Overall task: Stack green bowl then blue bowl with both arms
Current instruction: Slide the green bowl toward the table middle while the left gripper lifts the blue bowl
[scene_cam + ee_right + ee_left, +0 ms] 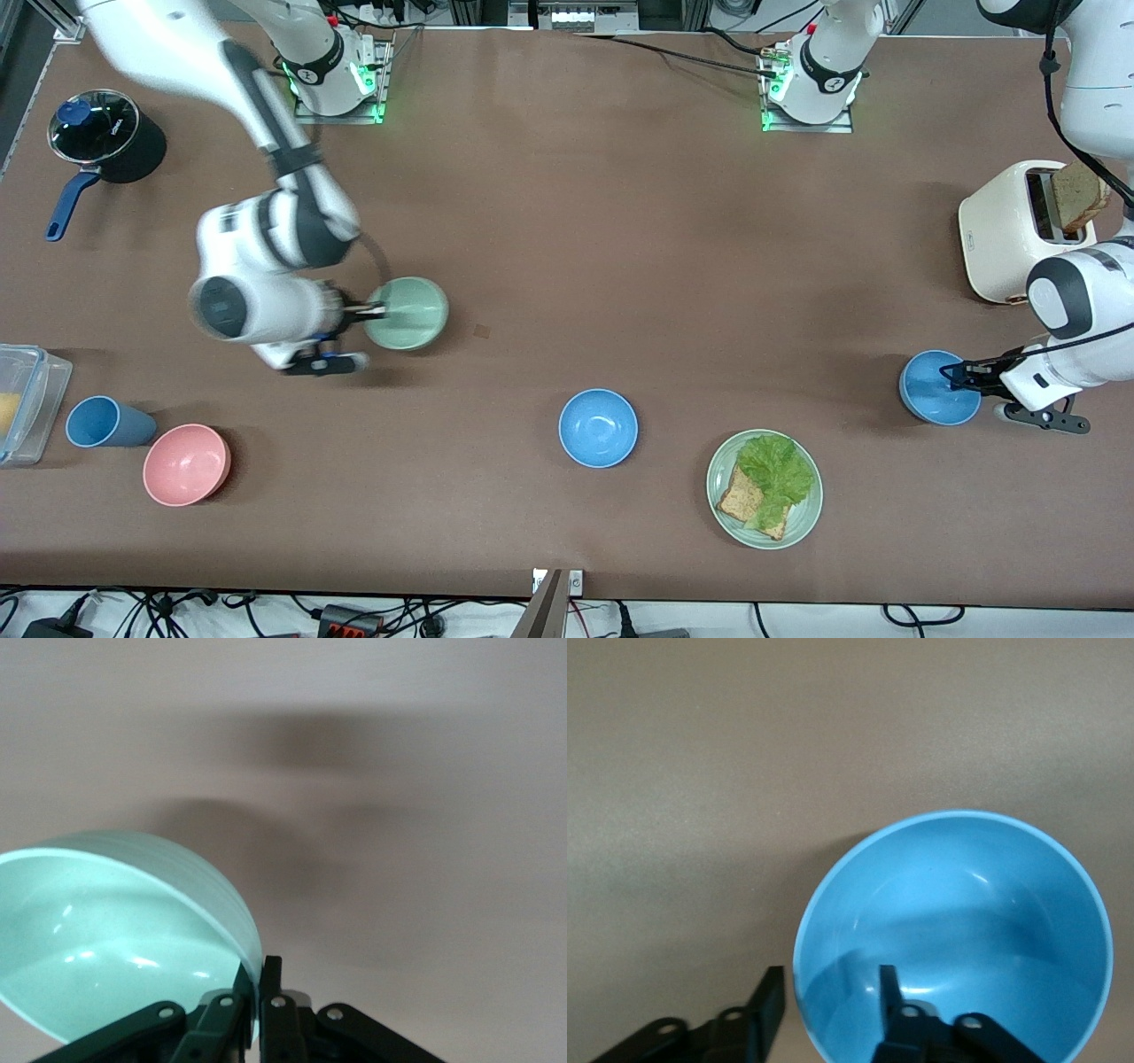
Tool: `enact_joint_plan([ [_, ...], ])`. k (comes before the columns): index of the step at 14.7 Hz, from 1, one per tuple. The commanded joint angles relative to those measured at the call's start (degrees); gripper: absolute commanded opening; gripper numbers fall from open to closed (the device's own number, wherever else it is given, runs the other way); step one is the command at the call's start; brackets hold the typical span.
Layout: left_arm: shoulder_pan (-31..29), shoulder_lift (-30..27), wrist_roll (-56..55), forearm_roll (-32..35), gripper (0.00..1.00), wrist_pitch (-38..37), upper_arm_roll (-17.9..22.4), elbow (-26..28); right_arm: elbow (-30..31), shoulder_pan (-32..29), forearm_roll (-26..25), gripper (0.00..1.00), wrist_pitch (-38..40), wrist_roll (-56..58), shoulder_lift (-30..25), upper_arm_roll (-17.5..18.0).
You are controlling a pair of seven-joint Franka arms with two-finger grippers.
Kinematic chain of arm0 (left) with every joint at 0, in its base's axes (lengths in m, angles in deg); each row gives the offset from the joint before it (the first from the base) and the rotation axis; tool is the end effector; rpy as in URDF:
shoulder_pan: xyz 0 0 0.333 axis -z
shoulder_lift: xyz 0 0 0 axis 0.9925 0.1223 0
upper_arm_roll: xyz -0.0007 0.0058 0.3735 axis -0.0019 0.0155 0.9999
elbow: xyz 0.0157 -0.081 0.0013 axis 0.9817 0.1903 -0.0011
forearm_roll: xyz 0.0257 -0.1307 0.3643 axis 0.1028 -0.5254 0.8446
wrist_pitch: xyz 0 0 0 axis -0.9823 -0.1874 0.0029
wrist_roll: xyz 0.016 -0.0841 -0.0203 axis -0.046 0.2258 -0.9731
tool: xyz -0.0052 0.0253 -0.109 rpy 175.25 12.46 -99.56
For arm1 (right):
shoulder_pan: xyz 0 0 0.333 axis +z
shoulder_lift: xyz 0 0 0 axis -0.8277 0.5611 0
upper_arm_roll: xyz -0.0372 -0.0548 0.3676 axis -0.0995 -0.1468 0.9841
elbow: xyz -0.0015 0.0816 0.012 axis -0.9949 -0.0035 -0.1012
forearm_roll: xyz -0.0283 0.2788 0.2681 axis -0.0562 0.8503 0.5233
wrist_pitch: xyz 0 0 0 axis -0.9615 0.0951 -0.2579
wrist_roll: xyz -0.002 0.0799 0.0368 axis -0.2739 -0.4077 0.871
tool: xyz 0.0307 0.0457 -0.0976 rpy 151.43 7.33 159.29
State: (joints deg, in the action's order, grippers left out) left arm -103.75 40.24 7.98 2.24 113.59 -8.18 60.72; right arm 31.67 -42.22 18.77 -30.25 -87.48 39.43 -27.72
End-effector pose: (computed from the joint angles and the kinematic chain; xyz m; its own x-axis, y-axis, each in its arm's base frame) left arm 0.6872 0.2137 0.2575 0.9792 -0.2030 0.0011 -0.2029 -0.9789 0.0231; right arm 0.6200 0.2339 0.3258 0.9568 0.0499 -0.2863 0.0211 -0.9945 -0.1027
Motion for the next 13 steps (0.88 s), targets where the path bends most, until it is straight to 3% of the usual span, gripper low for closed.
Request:
enact_joint_plan([
  [1, -0.93, 0.73, 3.66, 0.15, 0.25, -0.01, -0.77, -1.34, -5.09, 7.95, 3.09, 0.0, 0.86, -5.67, 4.27, -0.54],
  [4, -0.93, 0.65, 3.75, 0.15, 0.12, -0.18, -0.94, -1.08, -6.86, 13.4, 8.71, 0.0, -1.85, -5.94, 6.82, -0.54],
  [8, -0.84, -0.93, 6.81, 0.15, 0.05, -2.11, -1.64, -0.46, -5.99, 16.76, 7.86, 0.0, -3.18, -6.21, 9.81, -0.98],
  [11, -0.93, -3.83, 6.74, 0.07, 0.05, -8.25, -3.23, -0.46, -5.99, 17.2, 5.83, 0.0, -3.36, -7.87, 10.52, -0.98],
  [12, -0.84, -4.97, 6.13, 0.07, 0.05, -10.27, -3.93, -0.55, -6.16, 17.63, 6.09, 0.33, -3.53, -9.09, 10.61, -0.89],
  [13, -0.93, -5.85, 5.34, 0.07, 0.05, -12.21, -4.54, -0.55, -6.68, 17.29, 5.92, 0.99, -3.54, -12.94, 10.35, -0.98],
])
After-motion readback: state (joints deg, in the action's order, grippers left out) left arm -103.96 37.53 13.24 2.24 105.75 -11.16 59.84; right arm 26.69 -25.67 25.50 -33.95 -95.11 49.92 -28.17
